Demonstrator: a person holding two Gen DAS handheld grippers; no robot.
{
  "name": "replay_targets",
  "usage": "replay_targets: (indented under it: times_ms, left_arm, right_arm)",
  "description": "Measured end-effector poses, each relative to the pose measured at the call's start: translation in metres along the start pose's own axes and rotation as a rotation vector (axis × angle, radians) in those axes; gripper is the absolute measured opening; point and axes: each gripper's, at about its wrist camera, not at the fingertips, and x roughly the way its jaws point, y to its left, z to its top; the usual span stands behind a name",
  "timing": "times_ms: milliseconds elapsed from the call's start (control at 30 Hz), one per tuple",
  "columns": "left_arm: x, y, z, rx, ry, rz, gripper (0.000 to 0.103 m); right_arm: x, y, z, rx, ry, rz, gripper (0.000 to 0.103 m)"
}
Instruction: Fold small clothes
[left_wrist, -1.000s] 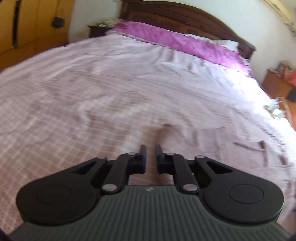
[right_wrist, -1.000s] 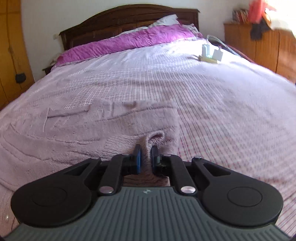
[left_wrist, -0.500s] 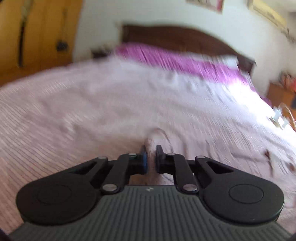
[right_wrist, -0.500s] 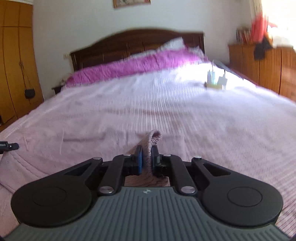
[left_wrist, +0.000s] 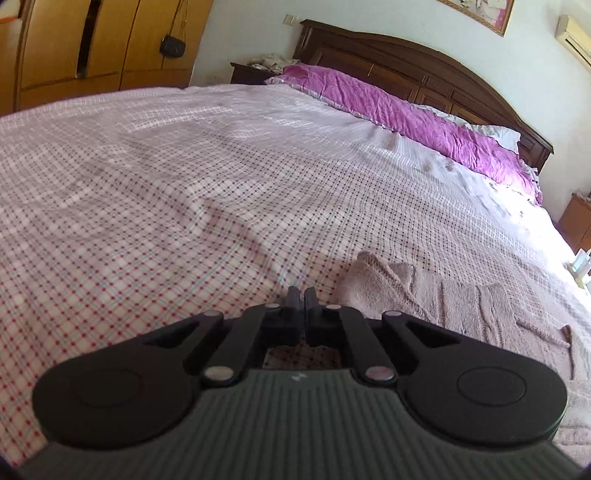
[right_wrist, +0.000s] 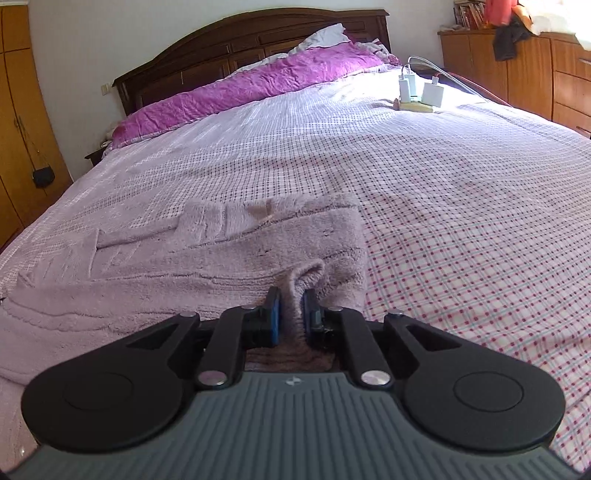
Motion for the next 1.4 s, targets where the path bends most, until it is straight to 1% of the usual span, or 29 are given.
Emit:
replay_targets:
  times_ms: [100,133,200,233,267,300,333,367,400,533,667,800,1067,1200,1300,1400]
  left_arm:
    - [-0.001,0.003,0.004,-0.024,0.027,-0.014,0.005]
    - [-0.004,0.005,0.005,-0.030,0.040,-0.018,0.005]
    - [-0.010,0.006,0.007,-0.023,0.058,-0.024,0.009]
    - [-0.014,0.006,0.008,-0.013,0.064,-0.024,0.015]
    - [-0.019,0.006,0.009,-0.001,0.067,-0.023,0.026]
    - [-0.025,0.006,0.009,0.016,0.064,-0.026,0.033]
    - [-0.032,0.006,0.009,0.036,0.060,-0.027,0.043]
    - [-0.038,0.005,0.009,0.062,0.060,-0.026,0.051]
    - [-0.044,0.005,0.009,0.090,0.065,-0.026,0.053]
    - [-0.074,0.009,0.004,0.169,0.077,-0.038,0.054]
    - [-0.110,0.014,-0.005,0.233,0.073,-0.019,0.055]
    - [-0.146,0.018,-0.020,0.294,0.086,0.004,0.055]
    - [-0.200,0.033,-0.050,0.305,0.133,0.019,0.055]
    - [-0.213,0.038,-0.065,0.300,0.178,0.010,0.055]
    - [-0.216,0.040,-0.077,0.290,0.224,-0.008,0.055]
    - [-0.220,0.038,-0.090,0.320,0.248,-0.001,0.056]
  right_arm:
    - [-0.012,-0.002,-0.001,0.030,0.003,-0.008,0.019]
    - [-0.019,-0.003,0.000,0.052,0.002,-0.015,0.020]
    - [-0.040,-0.004,-0.003,0.083,-0.017,-0.003,0.027]
    - [-0.051,-0.005,-0.005,0.090,-0.030,0.010,0.030]
    - [-0.062,-0.005,-0.007,0.094,-0.037,0.022,0.040]
    - [-0.073,-0.006,-0.010,0.096,-0.044,0.034,0.051]
    - [-0.083,-0.006,-0.014,0.096,-0.051,0.042,0.056]
    - [-0.091,-0.006,-0.017,0.092,-0.057,0.048,0.062]
    - [-0.099,-0.006,-0.021,0.085,-0.061,0.053,0.065]
    - [-0.126,-0.003,-0.035,0.072,-0.055,0.075,0.070]
    - [-0.149,0.004,-0.048,0.072,-0.033,0.117,0.074]
    - [-0.170,0.010,-0.062,0.028,-0.019,0.113,0.074]
    - [-0.198,-0.005,-0.097,0.046,0.033,0.095,0.076]
    - [-0.214,-0.010,-0.115,0.031,0.039,0.064,0.082]
    - [-0.225,-0.013,-0.126,0.015,0.048,0.059,0.083]
    - [-0.233,-0.015,-0.134,-0.001,0.056,0.047,0.084]
